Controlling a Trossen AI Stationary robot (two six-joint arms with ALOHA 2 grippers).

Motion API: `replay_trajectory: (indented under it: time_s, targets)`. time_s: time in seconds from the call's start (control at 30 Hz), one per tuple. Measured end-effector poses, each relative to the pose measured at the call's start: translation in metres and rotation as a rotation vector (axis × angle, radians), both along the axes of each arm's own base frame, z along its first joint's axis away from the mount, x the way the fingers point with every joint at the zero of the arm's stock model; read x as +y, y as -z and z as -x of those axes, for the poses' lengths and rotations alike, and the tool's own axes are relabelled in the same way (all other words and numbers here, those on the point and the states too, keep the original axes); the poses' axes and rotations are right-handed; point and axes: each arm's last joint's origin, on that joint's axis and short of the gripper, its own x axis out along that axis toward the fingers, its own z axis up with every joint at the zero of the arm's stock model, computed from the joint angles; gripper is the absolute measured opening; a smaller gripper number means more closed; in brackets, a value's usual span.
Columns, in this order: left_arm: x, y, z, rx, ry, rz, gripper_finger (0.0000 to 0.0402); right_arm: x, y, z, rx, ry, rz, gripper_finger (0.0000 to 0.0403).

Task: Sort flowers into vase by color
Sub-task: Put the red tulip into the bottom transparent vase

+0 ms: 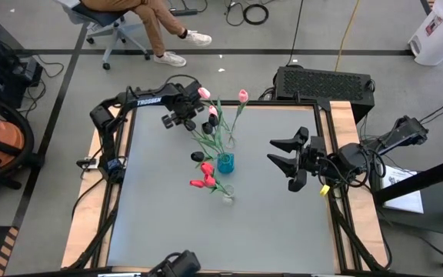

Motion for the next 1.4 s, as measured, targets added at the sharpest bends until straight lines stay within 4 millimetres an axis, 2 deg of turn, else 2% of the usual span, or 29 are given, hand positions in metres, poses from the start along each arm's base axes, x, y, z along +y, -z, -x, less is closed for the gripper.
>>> replay_trajectory:
  time_s: [0.57, 1.1, 1.4]
  targets:
    - [0.010, 0.004, 0.005, -0.008, -0.023, -0.002, 0.0153, 0.000, 0.000, 0.000, 0.000, 0.000, 0.000, 0.0219]
    - [0.001, 0.019, -0.005, 0.009, 0.018, 0.059, 0.0153, -0.001, 0.000, 0.000, 0.002, 0.020, -0.004, 0.0219]
    - [0.003, 0.025, -0.007, 0.011, 0.018, 0.054, 0.0153, -0.001, 0.000, 0.000, 0.003, 0.022, -0.004, 0.0219]
